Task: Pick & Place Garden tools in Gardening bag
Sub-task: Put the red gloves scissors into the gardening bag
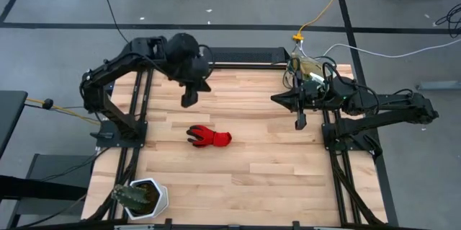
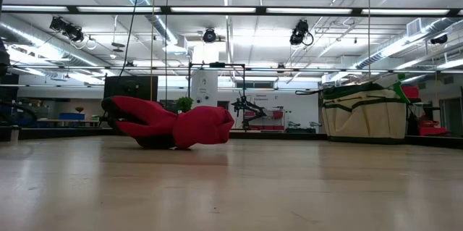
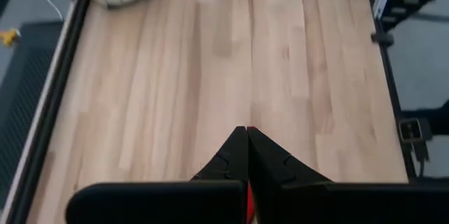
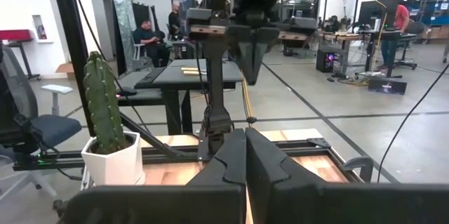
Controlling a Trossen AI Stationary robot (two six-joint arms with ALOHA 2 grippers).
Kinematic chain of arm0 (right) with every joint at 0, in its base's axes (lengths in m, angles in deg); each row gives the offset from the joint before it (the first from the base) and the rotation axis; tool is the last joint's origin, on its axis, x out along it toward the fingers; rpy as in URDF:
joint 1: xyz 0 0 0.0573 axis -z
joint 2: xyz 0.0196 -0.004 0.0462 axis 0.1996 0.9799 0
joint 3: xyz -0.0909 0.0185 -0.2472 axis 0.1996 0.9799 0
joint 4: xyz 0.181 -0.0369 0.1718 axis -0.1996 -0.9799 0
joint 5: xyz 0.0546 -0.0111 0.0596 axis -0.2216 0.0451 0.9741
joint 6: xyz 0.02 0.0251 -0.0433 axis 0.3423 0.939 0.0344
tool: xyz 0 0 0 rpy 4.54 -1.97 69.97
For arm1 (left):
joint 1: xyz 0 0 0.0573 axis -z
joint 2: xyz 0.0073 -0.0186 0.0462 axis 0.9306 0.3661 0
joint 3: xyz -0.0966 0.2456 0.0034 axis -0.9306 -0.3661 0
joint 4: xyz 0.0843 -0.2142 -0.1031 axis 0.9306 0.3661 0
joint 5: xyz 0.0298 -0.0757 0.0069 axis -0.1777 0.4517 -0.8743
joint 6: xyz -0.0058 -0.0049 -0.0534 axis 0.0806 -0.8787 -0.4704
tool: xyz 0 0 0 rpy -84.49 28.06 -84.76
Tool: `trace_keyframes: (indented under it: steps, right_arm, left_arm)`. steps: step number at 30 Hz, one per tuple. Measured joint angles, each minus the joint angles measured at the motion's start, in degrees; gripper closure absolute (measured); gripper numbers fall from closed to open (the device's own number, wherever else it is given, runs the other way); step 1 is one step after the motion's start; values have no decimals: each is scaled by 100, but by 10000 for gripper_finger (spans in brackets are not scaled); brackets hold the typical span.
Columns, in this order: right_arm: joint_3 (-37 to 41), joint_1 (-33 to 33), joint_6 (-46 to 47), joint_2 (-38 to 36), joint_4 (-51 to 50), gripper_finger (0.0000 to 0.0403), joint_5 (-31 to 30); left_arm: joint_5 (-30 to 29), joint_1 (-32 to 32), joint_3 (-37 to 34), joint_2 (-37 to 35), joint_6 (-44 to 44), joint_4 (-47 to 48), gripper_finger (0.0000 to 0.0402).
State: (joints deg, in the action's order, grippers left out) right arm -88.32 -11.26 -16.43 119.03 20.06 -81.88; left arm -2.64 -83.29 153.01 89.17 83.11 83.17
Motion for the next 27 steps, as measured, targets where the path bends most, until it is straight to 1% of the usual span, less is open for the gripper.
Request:
trace_keyframes:
  steps: [4,9,15,23,27]
  right_arm:
    - [0,0,0,0,-4,403,-1]
    - [2,0,-2,1,-15,403,2]
    - [2,0,-2,2,-15,403,0]
    - [2,0,-7,2,-15,403,-1]
    - [2,0,-17,2,-15,403,-1]
  left_arm:
    - [-119,183,0,0,-123,233,400]
    - [-182,323,0,0,-185,259,400]
    - [-674,591,0,0,-274,261,400]
    - [-700,812,0,0,-324,188,400]
    - [-695,875,0,4,-381,-70,400]
